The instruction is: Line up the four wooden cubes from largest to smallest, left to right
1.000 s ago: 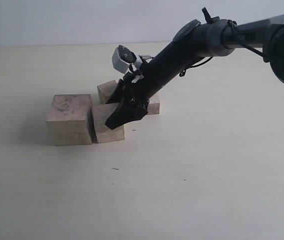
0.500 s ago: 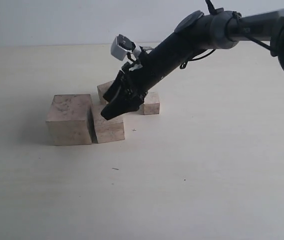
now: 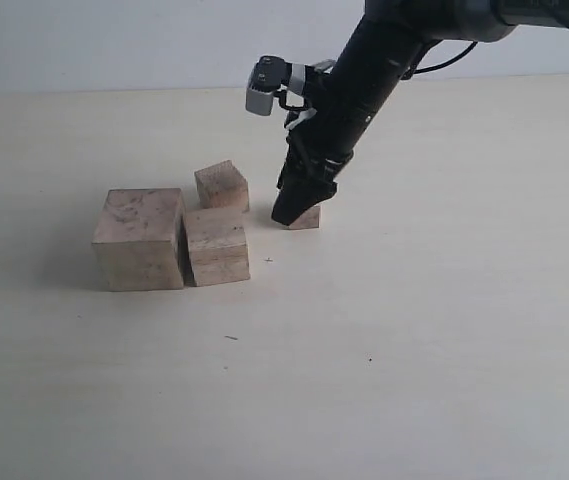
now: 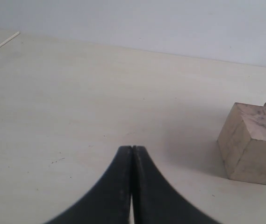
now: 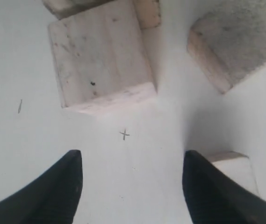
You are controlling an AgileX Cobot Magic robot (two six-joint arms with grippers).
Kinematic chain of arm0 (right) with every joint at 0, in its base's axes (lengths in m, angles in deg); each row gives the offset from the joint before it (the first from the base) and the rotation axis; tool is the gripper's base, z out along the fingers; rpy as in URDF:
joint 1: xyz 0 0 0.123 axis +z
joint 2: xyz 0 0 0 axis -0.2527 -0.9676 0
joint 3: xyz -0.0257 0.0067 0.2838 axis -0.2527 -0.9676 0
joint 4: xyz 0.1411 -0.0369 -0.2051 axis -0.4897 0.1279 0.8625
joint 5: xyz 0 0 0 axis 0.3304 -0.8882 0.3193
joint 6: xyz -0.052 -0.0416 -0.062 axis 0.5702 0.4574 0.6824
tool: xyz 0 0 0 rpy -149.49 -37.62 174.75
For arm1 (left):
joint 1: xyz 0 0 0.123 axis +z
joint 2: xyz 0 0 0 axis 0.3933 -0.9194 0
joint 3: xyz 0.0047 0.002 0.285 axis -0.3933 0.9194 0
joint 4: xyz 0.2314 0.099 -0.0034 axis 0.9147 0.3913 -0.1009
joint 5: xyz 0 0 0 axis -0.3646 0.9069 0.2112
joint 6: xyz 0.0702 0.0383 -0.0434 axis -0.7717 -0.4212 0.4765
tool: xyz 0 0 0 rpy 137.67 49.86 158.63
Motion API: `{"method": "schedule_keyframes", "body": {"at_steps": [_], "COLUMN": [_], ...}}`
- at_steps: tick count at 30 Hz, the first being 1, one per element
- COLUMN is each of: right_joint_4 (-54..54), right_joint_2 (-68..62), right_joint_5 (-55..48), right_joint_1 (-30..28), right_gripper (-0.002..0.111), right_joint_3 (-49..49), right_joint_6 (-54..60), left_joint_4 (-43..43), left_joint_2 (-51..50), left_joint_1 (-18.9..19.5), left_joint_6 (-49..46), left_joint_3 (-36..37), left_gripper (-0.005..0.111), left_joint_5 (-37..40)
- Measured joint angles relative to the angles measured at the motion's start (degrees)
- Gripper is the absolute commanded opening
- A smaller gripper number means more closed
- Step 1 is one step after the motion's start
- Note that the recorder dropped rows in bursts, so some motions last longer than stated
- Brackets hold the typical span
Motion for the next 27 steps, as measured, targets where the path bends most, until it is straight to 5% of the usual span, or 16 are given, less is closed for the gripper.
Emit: {"method": "schedule_keyframes", "body": {"at_steps": [27], "right_joint_4": [-14.30], "right_joint_2": [-6.48], "right_joint_5": [-1.97], "right_joint_1": [0.00], "right_gripper": [0.059], "right_joint_3": [0.00], "right_joint_6": [6.89], "left_joint_4": [0.00], "left_joint_2": [0.00], "left_joint_1": [0.00], "left_joint_6": [0.00], "left_joint_3": [0.00], "left_gripper": [0.000], "left_joint_5": [0.00]}}
